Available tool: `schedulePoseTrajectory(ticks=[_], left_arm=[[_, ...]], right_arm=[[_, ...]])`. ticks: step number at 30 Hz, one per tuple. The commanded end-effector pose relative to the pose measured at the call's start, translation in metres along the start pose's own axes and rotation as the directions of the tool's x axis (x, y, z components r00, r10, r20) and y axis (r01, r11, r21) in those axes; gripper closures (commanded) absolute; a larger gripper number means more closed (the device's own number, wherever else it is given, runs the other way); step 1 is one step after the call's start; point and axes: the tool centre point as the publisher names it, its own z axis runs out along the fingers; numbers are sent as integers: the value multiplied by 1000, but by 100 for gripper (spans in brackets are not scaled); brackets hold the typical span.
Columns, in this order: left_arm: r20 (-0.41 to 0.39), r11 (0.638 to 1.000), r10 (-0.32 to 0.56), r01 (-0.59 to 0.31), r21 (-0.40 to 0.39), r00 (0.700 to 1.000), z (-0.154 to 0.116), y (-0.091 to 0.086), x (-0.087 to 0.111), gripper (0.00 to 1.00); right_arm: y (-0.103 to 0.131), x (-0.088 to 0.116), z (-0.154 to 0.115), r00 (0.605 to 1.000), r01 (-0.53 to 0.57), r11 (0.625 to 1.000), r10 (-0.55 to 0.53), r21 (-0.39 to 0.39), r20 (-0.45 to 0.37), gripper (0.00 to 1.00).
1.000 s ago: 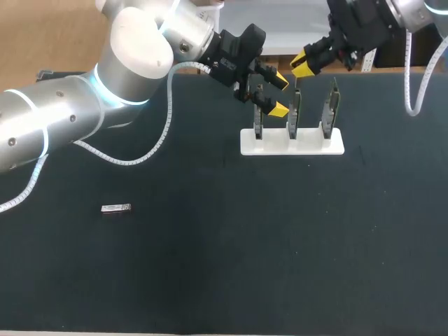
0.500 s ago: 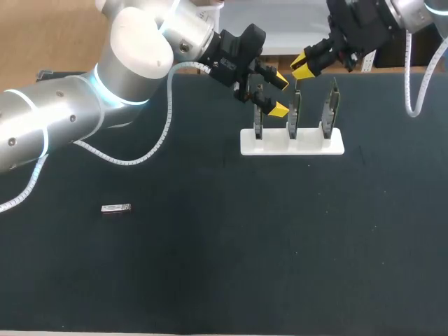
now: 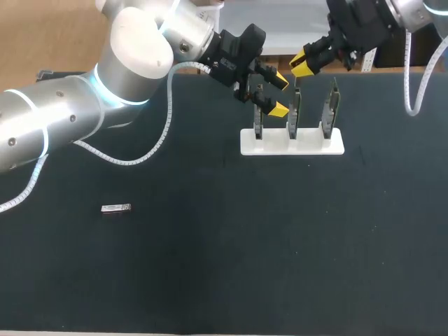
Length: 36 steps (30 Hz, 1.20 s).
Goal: Pick up the optical module with the left hand, and insert it into the network port with the right hand.
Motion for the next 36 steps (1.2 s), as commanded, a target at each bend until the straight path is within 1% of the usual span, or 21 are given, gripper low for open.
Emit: schedulePoseTrajectory(ticks=[1,11,22,36], left_arm=[[-4,1000,-1,1,3,1000,0,2,-1,0],[-4,1000,-1,1,3,1000,0,2,-1,0],[-4,1000,-1,1,3,1000,0,2,-1,0],[-4,1000,-1,1,3,1000,0,2,-1,0]], right_arm=[[-1,1,3,1000,-1,1000,1,-3,-1,100],[0,2,4,1000,-8,1000,8,-11,-8,100],[0,-2,-2,1000,1,1000,-1,7,4,100],[3,2,3,1000,-2,1000,2,-6,-4,100]])
